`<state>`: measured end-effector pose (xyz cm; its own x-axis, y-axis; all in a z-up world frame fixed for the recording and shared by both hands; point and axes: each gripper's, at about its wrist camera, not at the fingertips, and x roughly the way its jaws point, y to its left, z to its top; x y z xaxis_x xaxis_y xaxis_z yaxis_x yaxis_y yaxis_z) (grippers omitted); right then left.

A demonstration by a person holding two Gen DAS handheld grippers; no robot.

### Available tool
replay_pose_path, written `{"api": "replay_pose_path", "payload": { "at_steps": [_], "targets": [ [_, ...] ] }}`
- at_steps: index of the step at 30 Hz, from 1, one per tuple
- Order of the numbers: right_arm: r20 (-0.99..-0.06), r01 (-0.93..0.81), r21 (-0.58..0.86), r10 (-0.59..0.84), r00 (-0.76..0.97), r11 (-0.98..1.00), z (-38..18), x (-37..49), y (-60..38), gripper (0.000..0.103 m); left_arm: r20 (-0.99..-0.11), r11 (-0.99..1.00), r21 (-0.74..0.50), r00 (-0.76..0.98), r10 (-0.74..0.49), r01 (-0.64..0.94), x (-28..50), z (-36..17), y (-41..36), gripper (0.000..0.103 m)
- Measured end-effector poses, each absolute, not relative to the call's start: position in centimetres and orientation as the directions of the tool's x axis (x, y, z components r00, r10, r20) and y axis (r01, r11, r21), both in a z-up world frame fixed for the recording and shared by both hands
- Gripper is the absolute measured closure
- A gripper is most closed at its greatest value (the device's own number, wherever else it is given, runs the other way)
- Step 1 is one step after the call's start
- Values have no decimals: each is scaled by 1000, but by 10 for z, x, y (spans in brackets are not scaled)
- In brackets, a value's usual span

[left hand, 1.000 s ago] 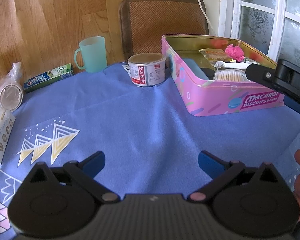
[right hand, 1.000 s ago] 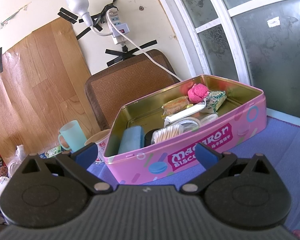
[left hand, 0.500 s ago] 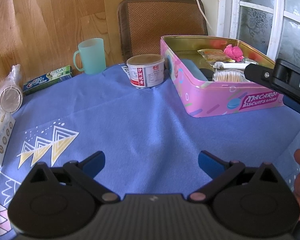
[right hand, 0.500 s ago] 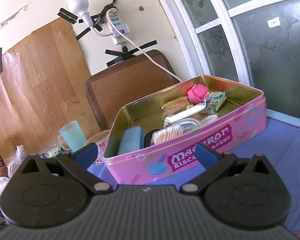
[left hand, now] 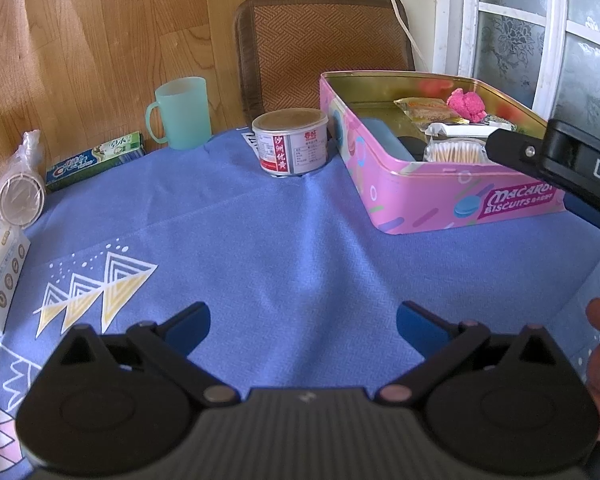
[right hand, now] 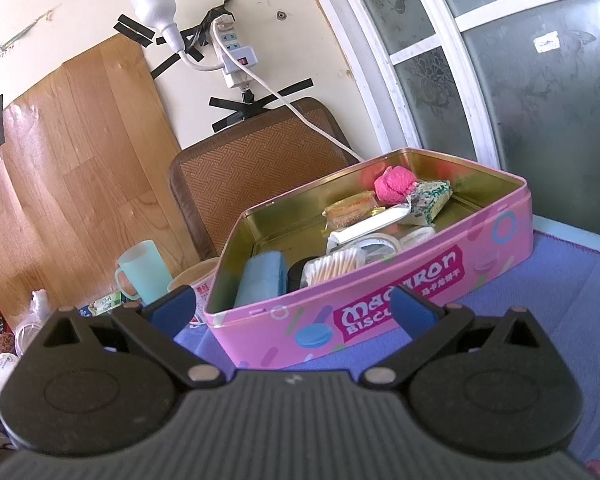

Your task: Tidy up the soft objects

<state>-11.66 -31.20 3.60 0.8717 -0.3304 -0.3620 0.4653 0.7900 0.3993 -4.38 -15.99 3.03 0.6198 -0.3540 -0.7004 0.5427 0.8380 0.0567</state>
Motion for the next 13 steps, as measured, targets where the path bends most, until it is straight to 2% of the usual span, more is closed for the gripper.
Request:
{"api": "replay_pose_path", "payload": {
  "at_steps": [6,13],
  "targets": [
    [-362,465,399,-330,872,790,36,-116,-312,0,-699,838,57,621,-355,543,-44,30,-160,0],
    [-360,467,394,-335,871,791,36,-117,-312,0,-656,823,56,643,-397,565,-51,36,-157,0]
  ]
}}
